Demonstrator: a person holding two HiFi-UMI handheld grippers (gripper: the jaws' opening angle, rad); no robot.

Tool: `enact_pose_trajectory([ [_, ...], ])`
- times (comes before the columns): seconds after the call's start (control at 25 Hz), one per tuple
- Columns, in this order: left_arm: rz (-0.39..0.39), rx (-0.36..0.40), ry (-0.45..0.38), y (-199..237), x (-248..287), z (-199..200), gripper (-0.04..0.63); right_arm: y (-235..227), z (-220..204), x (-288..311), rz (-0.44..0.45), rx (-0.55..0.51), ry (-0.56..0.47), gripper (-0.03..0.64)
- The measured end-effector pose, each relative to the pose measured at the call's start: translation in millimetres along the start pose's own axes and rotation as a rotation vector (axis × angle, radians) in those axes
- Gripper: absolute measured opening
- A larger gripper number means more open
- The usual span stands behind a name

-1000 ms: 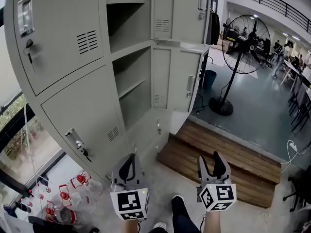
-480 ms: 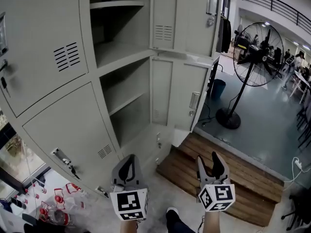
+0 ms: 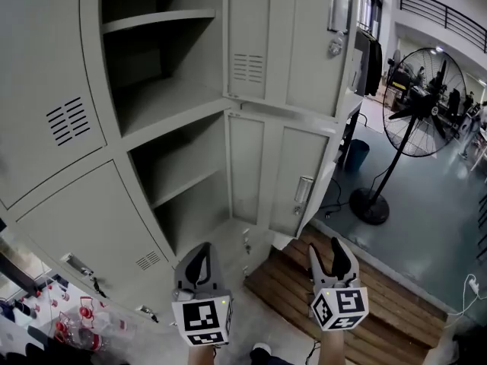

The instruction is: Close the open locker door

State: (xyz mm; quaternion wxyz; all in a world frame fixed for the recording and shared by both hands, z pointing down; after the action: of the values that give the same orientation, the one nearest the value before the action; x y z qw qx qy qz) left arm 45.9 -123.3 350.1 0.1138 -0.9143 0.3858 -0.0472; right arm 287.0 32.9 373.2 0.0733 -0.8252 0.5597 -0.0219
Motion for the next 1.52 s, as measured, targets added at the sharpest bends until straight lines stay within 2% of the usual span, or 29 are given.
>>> enact_pose_trajectory([
  [0.28, 0.057, 0.009, 0.013, -8, 28, 1, 0.002, -30, 4, 39, 0.050, -0.010, -0.007, 0.232],
  [0.56, 0.085, 0.017, 0.038, -6, 43, -4, 0.002, -40, -2, 70, 0.090, -0.015, 0.010, 0.232],
  [1.28, 0.043, 0.030, 0.039, 16, 94, -6, 0.002, -51, 2, 137, 0.104, -0.030, 0.014, 0.230],
  [1.52, 0.046, 0.022, 0.046, 23, 102, -11, 0.002, -57, -1, 151, 0.100, 0.018, 0.011, 0.230],
])
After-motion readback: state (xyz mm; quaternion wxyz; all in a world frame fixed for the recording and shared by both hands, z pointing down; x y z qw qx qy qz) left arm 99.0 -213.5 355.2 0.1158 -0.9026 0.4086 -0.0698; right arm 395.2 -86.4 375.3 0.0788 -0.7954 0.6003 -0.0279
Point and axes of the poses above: the fingertips, and each gripper's own axes: x forward along the fingers, y to its left, z out of its top, the point moved 10 cm from there along -x, backward along the fingers, and after that the axes turned 8 degrees about x, right-handed, at the moved point
